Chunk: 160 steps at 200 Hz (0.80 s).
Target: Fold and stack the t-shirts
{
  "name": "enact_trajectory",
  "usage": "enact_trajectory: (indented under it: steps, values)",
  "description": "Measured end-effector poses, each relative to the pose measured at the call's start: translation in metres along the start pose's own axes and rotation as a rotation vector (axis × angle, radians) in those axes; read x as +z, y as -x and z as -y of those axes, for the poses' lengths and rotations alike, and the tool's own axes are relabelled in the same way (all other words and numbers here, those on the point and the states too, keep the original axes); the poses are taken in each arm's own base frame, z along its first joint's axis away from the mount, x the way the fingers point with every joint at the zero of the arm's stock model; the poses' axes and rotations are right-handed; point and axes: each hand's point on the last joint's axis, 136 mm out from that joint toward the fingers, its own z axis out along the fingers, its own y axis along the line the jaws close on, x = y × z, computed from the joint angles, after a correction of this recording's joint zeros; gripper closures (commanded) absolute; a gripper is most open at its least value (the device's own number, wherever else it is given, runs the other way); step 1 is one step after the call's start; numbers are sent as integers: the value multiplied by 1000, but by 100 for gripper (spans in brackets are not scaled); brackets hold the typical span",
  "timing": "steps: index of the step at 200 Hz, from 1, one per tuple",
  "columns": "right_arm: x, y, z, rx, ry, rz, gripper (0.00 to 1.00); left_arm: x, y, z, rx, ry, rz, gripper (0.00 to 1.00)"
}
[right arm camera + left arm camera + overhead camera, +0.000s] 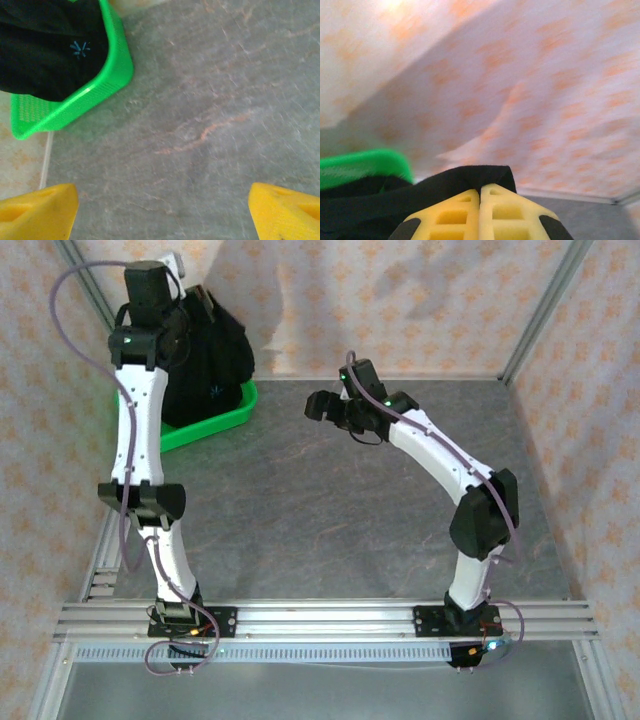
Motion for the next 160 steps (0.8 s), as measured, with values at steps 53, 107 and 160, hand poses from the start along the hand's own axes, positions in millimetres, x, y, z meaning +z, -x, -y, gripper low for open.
enact_trajectory:
  steps: [53, 107, 160]
  values:
    - [-24, 46, -19, -10, 108, 147, 10, -99, 61, 126, 1, -345, 219, 100]
    - [-108, 67, -36, -63, 253, 326, 7, -172, 98, 184, -64, -574, 375, 100]
    - [-146, 56, -76, -163, 494, 352, 15, -196, 106, 196, -72, -628, 416, 100]
